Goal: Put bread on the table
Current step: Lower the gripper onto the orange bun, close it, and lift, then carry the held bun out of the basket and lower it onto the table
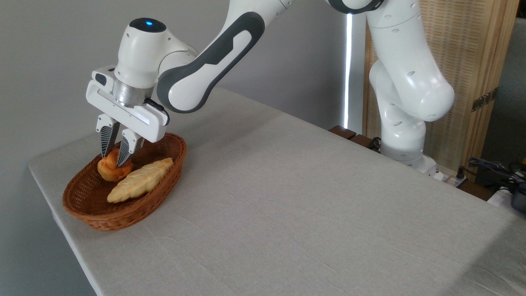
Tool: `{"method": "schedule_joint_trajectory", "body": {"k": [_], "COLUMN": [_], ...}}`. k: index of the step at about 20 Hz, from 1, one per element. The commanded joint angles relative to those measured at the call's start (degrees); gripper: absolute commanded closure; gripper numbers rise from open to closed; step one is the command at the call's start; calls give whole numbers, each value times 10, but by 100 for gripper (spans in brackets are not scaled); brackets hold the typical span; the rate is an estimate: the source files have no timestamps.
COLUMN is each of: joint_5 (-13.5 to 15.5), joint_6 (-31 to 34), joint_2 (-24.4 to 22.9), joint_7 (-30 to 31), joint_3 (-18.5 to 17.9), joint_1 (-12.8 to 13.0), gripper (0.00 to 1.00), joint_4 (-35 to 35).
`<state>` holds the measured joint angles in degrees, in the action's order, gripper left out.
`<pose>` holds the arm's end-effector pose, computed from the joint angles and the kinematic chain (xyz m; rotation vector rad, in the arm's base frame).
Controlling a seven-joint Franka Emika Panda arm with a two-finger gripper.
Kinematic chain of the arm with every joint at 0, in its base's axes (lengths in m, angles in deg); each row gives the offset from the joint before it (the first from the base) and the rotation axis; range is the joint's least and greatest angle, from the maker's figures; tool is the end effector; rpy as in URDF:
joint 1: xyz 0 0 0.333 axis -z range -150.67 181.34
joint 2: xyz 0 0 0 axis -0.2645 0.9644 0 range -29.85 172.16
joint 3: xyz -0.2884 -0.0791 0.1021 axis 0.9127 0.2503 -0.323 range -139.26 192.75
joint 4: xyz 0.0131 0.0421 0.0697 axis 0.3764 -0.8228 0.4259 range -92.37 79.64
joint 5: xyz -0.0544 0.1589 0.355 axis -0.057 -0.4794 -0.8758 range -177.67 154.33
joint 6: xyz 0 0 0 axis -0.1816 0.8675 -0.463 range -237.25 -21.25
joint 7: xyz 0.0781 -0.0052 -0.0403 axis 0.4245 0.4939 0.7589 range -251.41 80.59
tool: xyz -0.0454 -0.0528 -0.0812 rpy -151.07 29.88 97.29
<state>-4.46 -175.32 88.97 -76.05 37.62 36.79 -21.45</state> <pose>0.5756 -0.3465 0.4241 2.7283 -0.3838 0.6282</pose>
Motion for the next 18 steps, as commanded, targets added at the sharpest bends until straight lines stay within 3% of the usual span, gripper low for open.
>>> {"method": "schedule_joint_trajectory", "body": {"k": [1, 5, 12, 15, 18], "joint_5": [-7, -7, -4, -4, -6], "joint_6": [-10, -10, 23, 72, 152], "joint_2": [-3, -10, -63, -95, -131], "joint_7": [1, 3, 8, 3, -9], "joint_3": [-1, -1, -8, -11, -44], "joint_1": [-1, -2, -8, -18, -18], "gripper": [80, 80, 80, 77, 76], "joint_4": [1, 1, -1, -6, -10]}}
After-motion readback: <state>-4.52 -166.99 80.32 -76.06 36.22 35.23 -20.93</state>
